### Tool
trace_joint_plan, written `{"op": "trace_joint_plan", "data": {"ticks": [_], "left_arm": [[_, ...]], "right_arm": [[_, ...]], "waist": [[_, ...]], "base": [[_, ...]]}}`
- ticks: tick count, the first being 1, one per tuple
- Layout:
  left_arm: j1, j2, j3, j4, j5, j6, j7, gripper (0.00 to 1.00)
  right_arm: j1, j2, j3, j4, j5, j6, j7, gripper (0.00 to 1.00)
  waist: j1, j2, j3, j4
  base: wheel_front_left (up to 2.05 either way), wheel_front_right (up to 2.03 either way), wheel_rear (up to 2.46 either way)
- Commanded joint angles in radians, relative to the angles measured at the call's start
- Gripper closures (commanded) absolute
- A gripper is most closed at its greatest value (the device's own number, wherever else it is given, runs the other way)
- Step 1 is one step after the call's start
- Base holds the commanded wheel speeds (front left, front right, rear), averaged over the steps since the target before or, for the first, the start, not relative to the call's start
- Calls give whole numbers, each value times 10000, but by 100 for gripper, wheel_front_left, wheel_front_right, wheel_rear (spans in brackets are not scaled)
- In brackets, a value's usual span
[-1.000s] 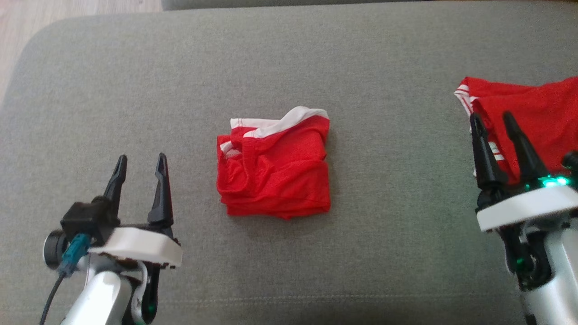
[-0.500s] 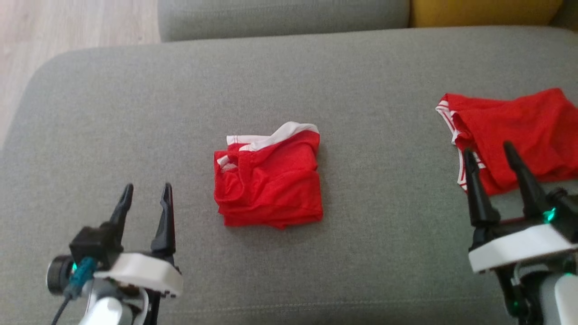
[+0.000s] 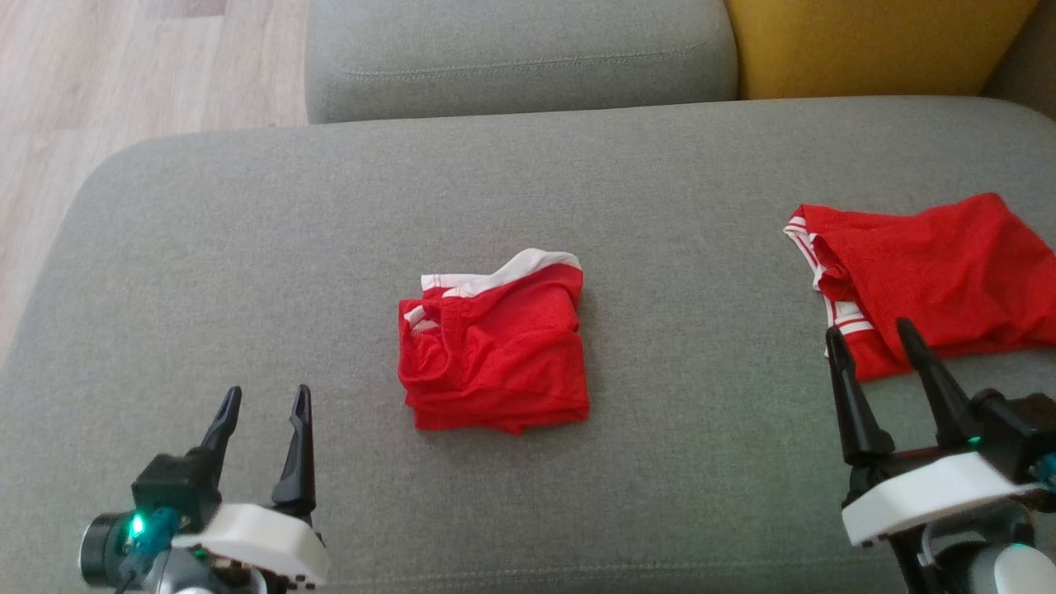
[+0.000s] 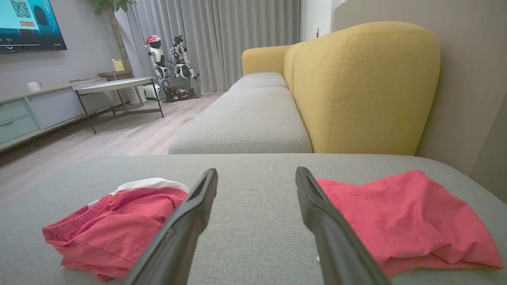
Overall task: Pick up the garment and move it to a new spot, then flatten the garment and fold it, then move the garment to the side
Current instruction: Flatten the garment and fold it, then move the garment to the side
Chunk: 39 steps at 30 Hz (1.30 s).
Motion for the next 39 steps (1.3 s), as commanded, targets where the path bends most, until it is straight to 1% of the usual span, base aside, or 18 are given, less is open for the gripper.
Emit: {"op": "trace_joint_plan", "data": {"ticks": [1,5,16,33,39], "left_arm": [[-371,262,390,-424,57,126,55,0],[-300,324,397,-638,68,233,177,0],[-290,402,422,-831,19,332,262,0],[-339,417,363,-889,-41,373,254,0],[-531,395,302,-955,-16,347,247,0]], "right_arm": [[-216,-61,170,-330,-118,-7,17,0],[-137,-22,137,-347,-198,-7,64,0],[-199,34,79,-357,-140,-7,76,0],[-197,129,-54,-311,-117,-7,138,0],[-272,158,-203,-226,-95,-7,166,0]], "waist": [[1,0,-34,-17],[1,0,-74,-41],[1,0,-33,-26],[1,0,-2,46],[1,0,219,243]], "base": [[0,0,0],[0,0,0],[0,0,0],[0,0,0],[0,0,0]]}}
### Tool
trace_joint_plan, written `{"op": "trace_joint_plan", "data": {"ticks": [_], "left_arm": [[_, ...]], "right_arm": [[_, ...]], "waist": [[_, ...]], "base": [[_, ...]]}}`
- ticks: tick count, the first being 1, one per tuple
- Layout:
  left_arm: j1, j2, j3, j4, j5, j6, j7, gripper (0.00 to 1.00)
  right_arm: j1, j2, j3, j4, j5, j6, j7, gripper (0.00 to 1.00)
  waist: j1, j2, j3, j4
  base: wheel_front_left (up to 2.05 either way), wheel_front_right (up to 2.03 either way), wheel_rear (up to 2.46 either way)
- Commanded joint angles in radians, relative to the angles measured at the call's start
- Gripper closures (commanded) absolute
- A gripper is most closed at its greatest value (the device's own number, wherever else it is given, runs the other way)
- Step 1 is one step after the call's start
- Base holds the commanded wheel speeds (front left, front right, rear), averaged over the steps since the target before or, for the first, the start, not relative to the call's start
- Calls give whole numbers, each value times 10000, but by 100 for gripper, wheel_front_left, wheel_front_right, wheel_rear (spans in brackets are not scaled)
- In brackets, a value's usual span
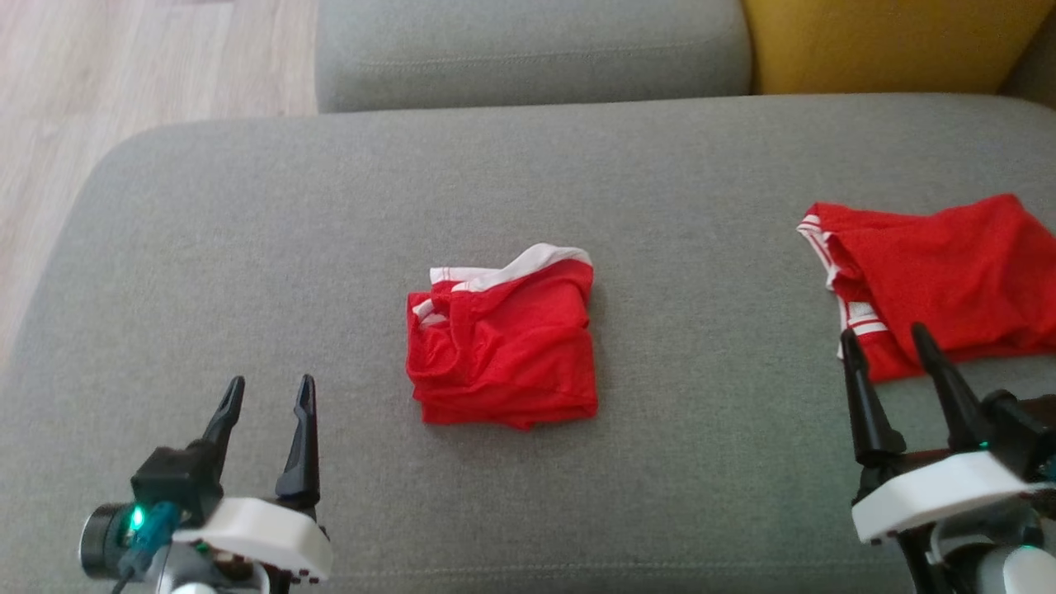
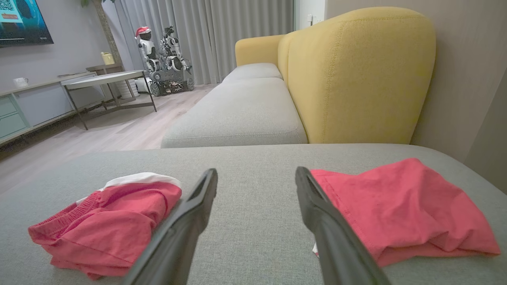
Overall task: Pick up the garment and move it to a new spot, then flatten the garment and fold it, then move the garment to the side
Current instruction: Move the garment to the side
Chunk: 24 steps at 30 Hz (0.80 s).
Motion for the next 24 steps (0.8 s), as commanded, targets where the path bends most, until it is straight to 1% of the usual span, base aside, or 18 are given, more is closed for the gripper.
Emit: {"op": "trace_joint_plan", "data": {"ticks": [1,6,10,19,20,24], "left_arm": [[-634,256,415,-360,-4,12,-62,0],[-1182,211,440,-283,5,-195,-245,0],[-1608,87,398,-162,38,-344,-390,0],[-2508,-408,225,336,82,-759,-679,0],[-2632,-517,224,448,99,-824,-726,0],[-2833,-725,238,657,140,-957,-790,0]], "right_arm": [[-387,-77,134,-311,40,-7,-9,0],[-1055,-45,263,157,157,-7,-72,0],[-1907,-35,770,1094,321,-7,-176,0],[-3638,169,2632,4152,1039,-7,-457,0],[-3978,214,2971,4867,1148,-7,-467,0],[-4571,287,3587,5983,1593,-7,-561,0]], "waist": [[0,0,165,112],[0,0,760,472],[0,0,1182,771],[0,0,2013,1541],[0,0,2170,1647],[0,0,2405,1791]], "base": [[0,0,0],[0,0,0],[0,0,0],[0,0,0],[0,0,0],[0,0,0]]}}
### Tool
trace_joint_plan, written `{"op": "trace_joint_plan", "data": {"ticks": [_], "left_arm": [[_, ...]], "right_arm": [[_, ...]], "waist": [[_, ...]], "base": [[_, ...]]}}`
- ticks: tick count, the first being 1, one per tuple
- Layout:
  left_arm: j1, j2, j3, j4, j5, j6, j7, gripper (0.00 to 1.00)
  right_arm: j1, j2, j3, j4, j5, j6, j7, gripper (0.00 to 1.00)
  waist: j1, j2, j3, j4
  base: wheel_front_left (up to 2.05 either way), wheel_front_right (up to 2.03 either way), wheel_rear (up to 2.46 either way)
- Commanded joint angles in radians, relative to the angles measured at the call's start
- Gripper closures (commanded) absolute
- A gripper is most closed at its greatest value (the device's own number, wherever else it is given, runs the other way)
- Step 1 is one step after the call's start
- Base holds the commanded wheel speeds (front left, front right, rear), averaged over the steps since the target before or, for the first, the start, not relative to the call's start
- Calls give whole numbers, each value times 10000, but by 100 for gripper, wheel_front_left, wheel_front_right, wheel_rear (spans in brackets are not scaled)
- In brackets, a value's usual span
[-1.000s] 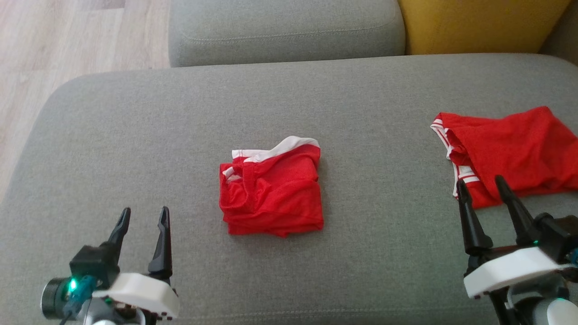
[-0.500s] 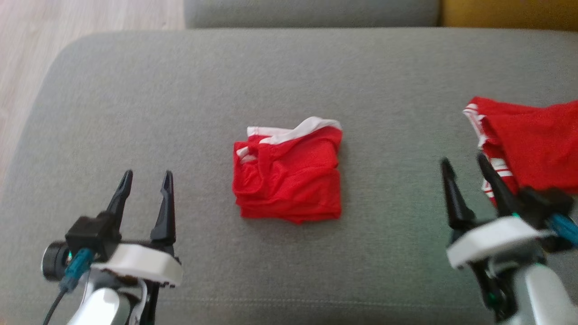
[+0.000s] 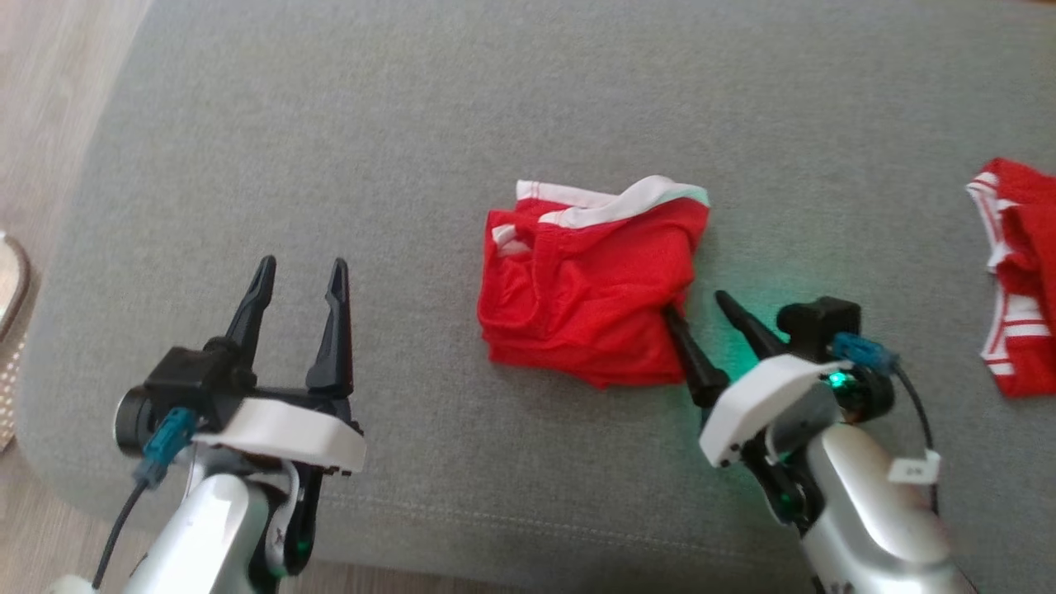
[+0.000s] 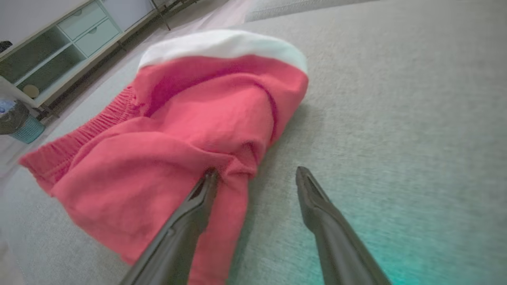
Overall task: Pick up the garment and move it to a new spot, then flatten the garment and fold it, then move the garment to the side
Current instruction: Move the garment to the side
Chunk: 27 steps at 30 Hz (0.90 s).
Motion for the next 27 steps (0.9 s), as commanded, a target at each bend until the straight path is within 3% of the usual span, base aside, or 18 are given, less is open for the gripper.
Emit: {"op": "trace_joint_plan", "data": {"ticks": [1,6,7,8,9,18,27], "left_arm": [[-541,83,402,-190,147,-71,-112,0],[-586,-24,502,-64,203,-162,-137,0],[-584,-39,532,-41,219,-182,-140,0],[-585,-55,561,-21,237,-201,-143,0],[-589,-70,590,-2,257,-216,-145,0],[-578,-213,838,-45,486,-377,-151,0],[-478,-220,1062,-247,661,-502,-152,0]], "right_arm": [[-499,165,515,152,269,-7,-16,0],[-777,189,1259,805,989,-7,507,0],[-835,191,1379,860,1155,-7,565,23],[-873,194,1484,913,1366,-7,663,66],[-922,195,1613,966,1522,-7,801,100],[-1318,-41,1818,898,2120,-7,822,100],[-1480,-939,1236,567,1784,-7,953,100]], "waist": [[-1,0,193,145],[-1,0,274,130],[-1,0,281,105],[-1,0,283,81],[-1,0,282,52],[-1,0,204,-330],[-1,0,287,-1284]], "base": [[0,0,0],[0,0,0],[0,0,0],[0,0,0],[0,0,0],[0,0,0],[0,0,0]]}}
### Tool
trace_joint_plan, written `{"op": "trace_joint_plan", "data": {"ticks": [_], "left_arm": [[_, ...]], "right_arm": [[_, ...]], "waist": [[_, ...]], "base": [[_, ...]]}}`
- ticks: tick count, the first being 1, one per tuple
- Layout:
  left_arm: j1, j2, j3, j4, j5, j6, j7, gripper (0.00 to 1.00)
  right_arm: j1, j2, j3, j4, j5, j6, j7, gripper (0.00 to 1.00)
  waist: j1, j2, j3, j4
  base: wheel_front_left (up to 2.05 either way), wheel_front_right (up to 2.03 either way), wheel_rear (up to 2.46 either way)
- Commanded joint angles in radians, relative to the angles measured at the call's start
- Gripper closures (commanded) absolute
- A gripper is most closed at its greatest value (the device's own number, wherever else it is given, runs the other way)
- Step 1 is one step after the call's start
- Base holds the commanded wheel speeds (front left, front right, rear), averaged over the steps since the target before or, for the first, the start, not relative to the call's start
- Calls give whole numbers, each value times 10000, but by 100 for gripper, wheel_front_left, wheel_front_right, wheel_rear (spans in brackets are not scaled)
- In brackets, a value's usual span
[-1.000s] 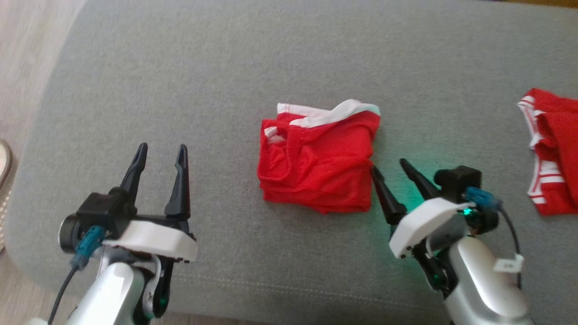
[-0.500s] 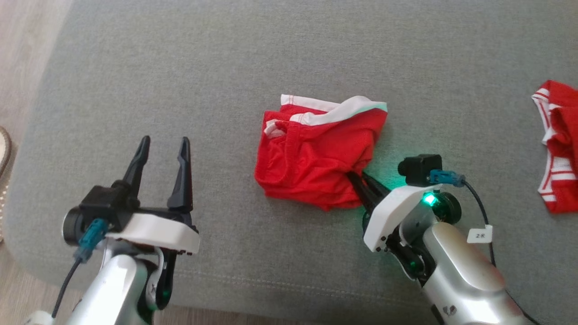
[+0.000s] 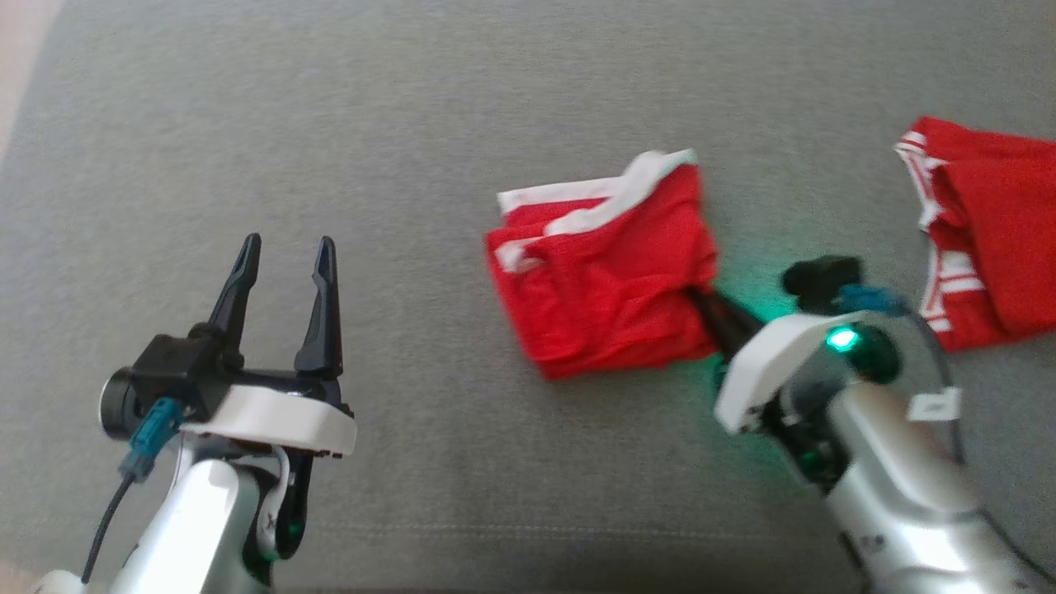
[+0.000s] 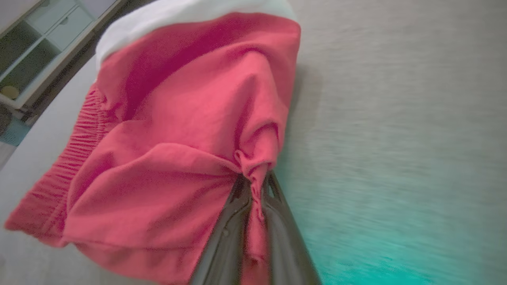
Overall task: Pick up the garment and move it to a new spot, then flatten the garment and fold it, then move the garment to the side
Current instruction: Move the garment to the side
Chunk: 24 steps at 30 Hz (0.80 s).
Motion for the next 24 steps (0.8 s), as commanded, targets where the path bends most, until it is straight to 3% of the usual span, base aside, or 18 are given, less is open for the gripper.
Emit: {"op": "trace_joint_plan", "data": {"ticks": [1,15,24], "left_arm": [[-318,160,421,-361,102,-23,-73,0],[-725,234,258,-494,286,-200,-47,0],[-1173,194,82,-505,316,-321,42,0]], "right_arm": [[-217,-231,-139,-362,-122,-7,20,100],[-913,-1956,-3296,-1140,-1542,-7,499,100],[-2150,-2195,-4728,234,-2217,-7,655,100]], "waist": [[0,0,40,-360],[0,0,550,-1772],[0,0,1036,-1986]], "base": [[0,0,0],[0,0,0],[0,0,0]]}}
